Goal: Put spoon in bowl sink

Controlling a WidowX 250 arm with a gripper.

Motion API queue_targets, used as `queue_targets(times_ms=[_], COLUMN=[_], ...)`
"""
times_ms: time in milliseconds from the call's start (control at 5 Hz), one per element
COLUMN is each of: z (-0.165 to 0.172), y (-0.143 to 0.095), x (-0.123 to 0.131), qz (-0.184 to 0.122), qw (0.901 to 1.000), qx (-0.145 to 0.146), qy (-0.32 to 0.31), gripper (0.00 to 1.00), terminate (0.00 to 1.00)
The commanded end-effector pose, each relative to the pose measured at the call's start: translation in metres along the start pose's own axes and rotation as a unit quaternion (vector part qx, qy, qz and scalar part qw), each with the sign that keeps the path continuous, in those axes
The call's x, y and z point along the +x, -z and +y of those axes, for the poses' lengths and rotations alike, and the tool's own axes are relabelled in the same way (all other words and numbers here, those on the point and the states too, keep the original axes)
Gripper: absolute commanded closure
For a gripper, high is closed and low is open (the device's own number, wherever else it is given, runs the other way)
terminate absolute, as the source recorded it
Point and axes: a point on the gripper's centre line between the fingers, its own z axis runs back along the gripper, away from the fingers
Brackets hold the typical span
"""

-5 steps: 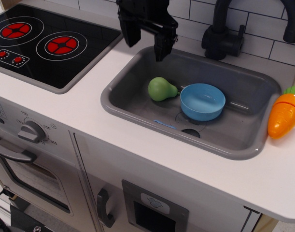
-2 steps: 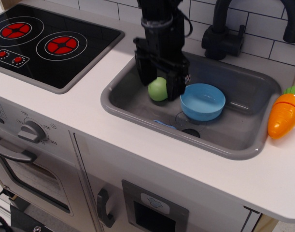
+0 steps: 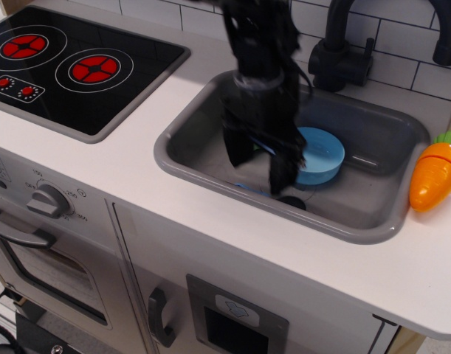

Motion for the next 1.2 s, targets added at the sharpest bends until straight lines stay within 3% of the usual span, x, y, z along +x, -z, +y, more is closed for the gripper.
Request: queue_targets(times_ms=[0, 400, 1000], z=[-0.016, -0.018, -0.026], y=[0.006, 0.013, 0.028], x=[0.012, 0.020, 0.015], qz=[-0.048, -0.050, -0.020], qw=[0.9985, 0.9983, 0.9995], qx=[0.025, 0.023, 0.005], qy=[-0.010, -0.016, -0.022], gripper=[0.00, 0.00, 0.00], terminate=[0.00, 0.00, 0.00])
